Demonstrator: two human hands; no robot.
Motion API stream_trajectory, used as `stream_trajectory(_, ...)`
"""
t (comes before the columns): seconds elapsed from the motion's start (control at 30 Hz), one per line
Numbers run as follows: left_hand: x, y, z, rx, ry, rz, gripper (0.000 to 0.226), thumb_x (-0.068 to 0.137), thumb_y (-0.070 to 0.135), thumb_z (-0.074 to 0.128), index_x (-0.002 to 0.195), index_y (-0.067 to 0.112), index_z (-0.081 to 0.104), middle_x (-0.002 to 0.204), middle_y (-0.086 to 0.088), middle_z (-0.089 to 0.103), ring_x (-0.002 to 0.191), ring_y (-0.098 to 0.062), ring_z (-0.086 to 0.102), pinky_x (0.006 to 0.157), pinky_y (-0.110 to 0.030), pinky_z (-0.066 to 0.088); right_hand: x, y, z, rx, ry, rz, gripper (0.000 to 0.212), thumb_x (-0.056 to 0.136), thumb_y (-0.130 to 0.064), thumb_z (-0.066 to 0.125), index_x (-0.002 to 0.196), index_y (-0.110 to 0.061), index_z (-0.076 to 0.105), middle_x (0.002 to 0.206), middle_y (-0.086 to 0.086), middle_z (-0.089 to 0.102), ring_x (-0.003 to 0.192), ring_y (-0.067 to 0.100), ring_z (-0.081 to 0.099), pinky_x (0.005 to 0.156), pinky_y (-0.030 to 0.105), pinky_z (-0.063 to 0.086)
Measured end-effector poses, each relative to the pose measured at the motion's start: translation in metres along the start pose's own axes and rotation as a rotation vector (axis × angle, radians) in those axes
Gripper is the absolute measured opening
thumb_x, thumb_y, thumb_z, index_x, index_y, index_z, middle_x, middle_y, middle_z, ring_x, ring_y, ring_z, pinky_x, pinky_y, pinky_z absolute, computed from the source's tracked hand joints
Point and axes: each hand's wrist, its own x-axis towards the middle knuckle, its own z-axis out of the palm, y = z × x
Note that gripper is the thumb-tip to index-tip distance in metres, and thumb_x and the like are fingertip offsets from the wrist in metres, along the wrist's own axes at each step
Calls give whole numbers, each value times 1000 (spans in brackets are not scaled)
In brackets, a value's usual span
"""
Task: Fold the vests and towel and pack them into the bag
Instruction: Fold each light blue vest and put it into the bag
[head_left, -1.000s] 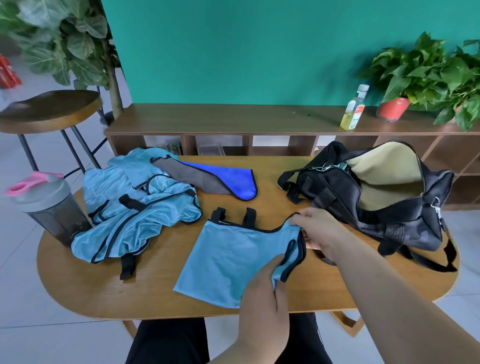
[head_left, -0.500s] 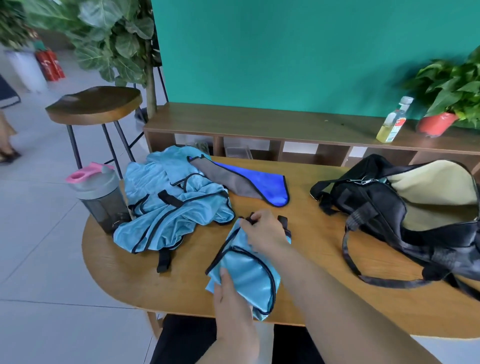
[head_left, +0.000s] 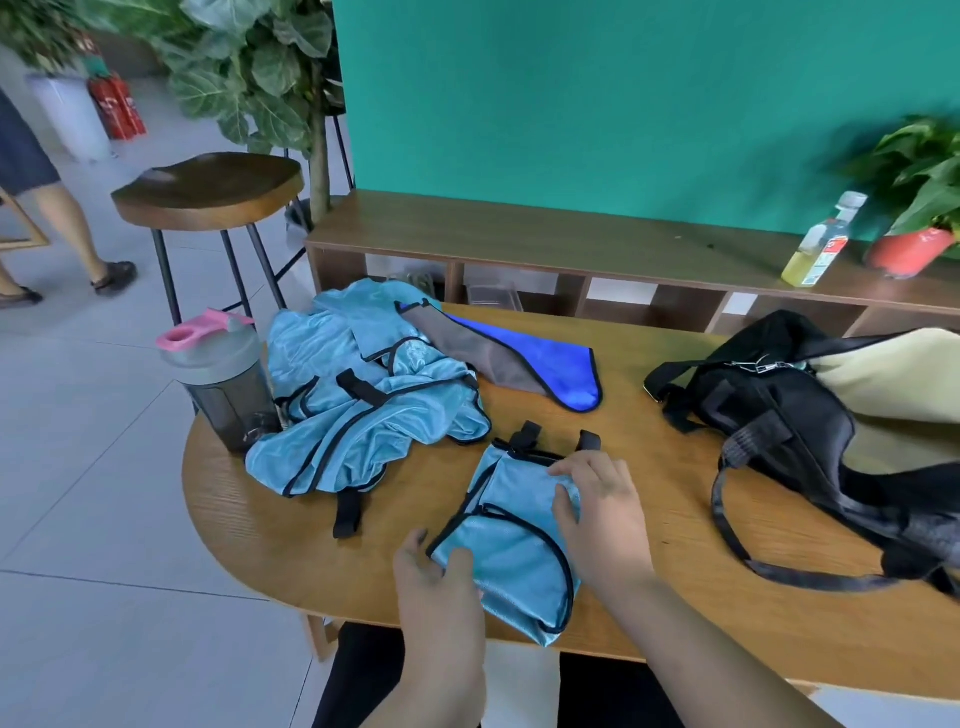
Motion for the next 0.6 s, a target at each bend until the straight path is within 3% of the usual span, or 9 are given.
stream_trajectory(0.13,4,11,-9,297,-18,269,43,96,18,68,130,37,49,118,7,59,103,-10,62,84,-33,49,-1,9,5,-100,-27,73,38,96,-27,68,134,-28,64,135,-12,55,124,15,48,101,38,49)
stream_trajectory(0.27,25,16,-19,806,-101,515,38,98,32,68,132,38,51,127,12,50,121,-10,52,102,-31,45,-3,20,11,-117,-41,90,39,98,-34,65,136,-27,63,137,-10,52,126,17,47,103,44,49)
stream_trajectory(0.37,36,28,-13,1125,-106,802,33,101,38,61,133,37,55,126,15,49,122,-7,42,99,-24,34,-9,16,7,-204,11,75,39,98,-37,66,136,-25,65,142,-2,51,128,24,48,101,43,50)
stream_trajectory(0.5,59,39,17,1301,-305,838,47,104,42,56,149,36,45,142,10,46,131,-13,43,103,-29,40,-23,-1,3,-204,-36,-44,41,98,-42,63,136,-27,63,143,-4,49,129,21,48,100,39,51)
stream_trajectory(0.6,78,40,36,1455,-393,881,55,103,45,56,154,33,40,146,4,51,131,-19,46,101,-31,40,-36,-2,11,-201,-246,-139,51,102,-58,43,145,-32,55,157,-8,40,147,16,36,117,40,41)
